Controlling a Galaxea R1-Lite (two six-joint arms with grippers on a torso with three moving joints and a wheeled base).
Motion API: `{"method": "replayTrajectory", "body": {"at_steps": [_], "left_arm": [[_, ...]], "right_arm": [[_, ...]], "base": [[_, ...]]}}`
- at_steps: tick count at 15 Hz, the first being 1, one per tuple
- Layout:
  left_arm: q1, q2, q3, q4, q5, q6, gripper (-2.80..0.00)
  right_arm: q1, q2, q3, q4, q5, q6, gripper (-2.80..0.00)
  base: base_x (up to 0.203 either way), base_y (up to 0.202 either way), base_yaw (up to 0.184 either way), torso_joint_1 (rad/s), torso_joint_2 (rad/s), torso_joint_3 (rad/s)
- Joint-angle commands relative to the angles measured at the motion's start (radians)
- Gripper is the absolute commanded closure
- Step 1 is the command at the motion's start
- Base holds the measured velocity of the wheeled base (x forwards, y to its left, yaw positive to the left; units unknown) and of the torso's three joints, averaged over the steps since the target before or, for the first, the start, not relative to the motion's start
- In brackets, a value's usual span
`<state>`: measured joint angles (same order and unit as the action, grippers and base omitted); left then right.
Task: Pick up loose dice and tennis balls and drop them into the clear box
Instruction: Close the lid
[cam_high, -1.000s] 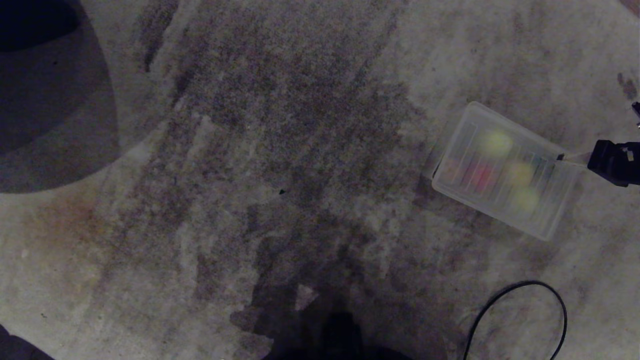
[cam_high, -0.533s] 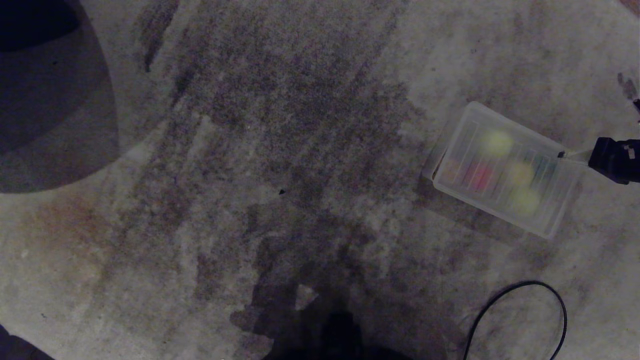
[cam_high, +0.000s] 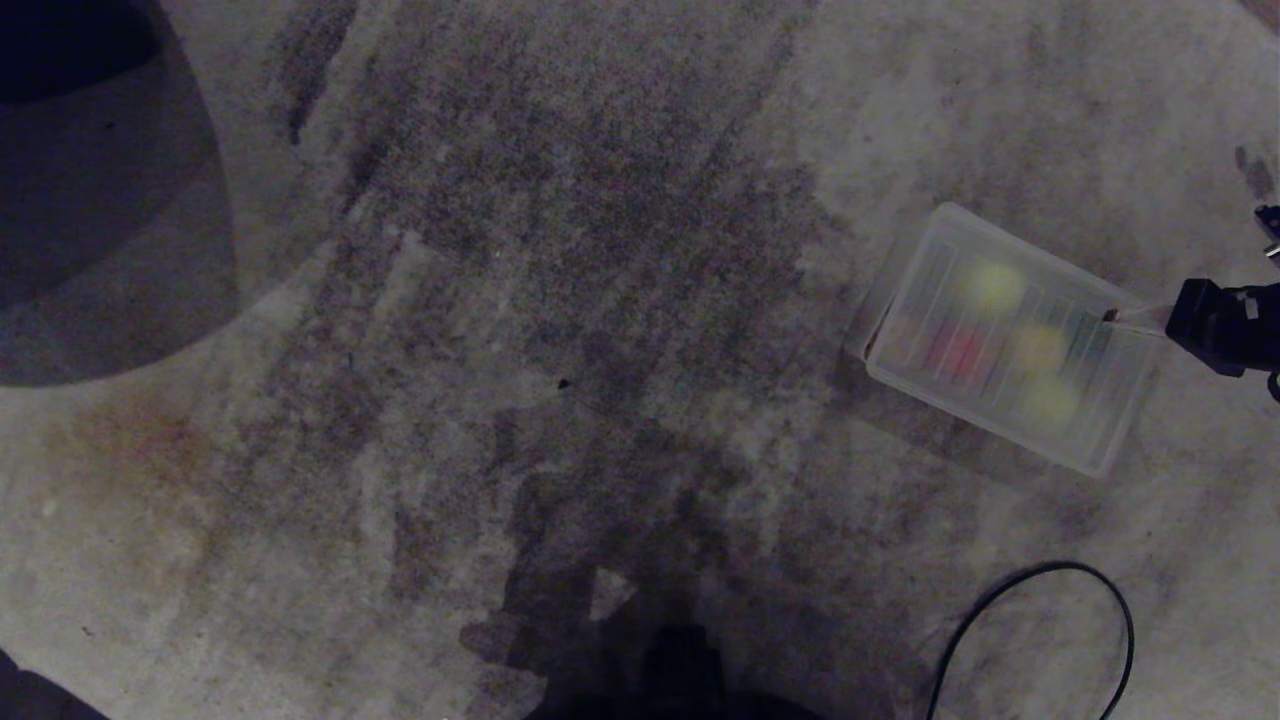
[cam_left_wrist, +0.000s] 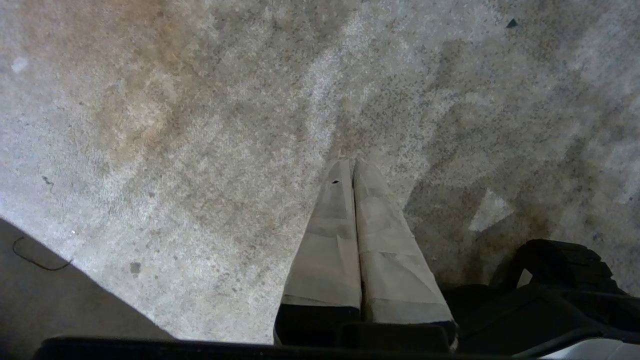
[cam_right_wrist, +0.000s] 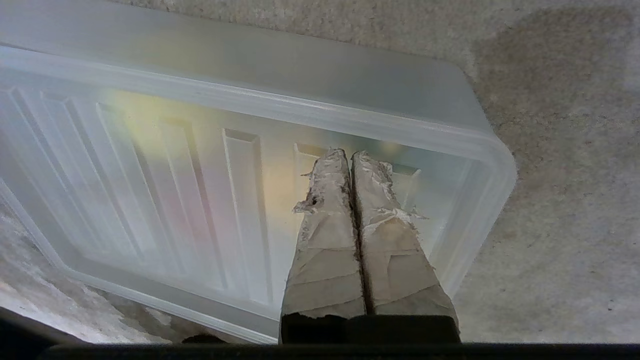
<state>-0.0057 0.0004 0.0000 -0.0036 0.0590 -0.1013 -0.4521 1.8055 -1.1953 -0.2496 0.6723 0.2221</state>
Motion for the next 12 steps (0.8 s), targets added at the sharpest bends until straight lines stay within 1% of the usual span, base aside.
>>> {"method": "replayTrajectory", "body": {"at_steps": [1, 6, 9, 10, 12], "left_arm": [[0.0, 0.001, 0.002, -0.001, 0.001, 0.0, 0.0], [0.0, 0.001, 0.002, 0.0, 0.001, 0.0, 0.0], [0.0, 0.001, 0.002, 0.0, 0.001, 0.0, 0.0], [0.0, 0.001, 0.002, -0.001, 0.001, 0.0, 0.0], [0.0, 0.001, 0.002, 0.0, 0.001, -0.001, 0.0]], "right_arm": [[0.003, -0.002, 0.0, 0.001, 0.005, 0.005, 0.0], [0.001, -0.081, 0.024, 0.046, 0.007, 0.017, 0.0], [0.001, -0.146, 0.084, 0.123, 0.004, 0.011, 0.0], [0.001, -0.162, 0.102, 0.164, 0.002, -0.003, 0.0], [0.001, -0.185, 0.131, 0.273, -0.016, -0.081, 0.0]], "base": [[0.0, 0.0, 0.0, 0.0, 0.0, 0.0], [0.0, 0.0, 0.0, 0.0, 0.0, 0.0], [0.0, 0.0, 0.0, 0.0, 0.0, 0.0], [0.0, 0.0, 0.0, 0.0, 0.0, 0.0], [0.0, 0.0, 0.0, 0.0, 0.0, 0.0]]}}
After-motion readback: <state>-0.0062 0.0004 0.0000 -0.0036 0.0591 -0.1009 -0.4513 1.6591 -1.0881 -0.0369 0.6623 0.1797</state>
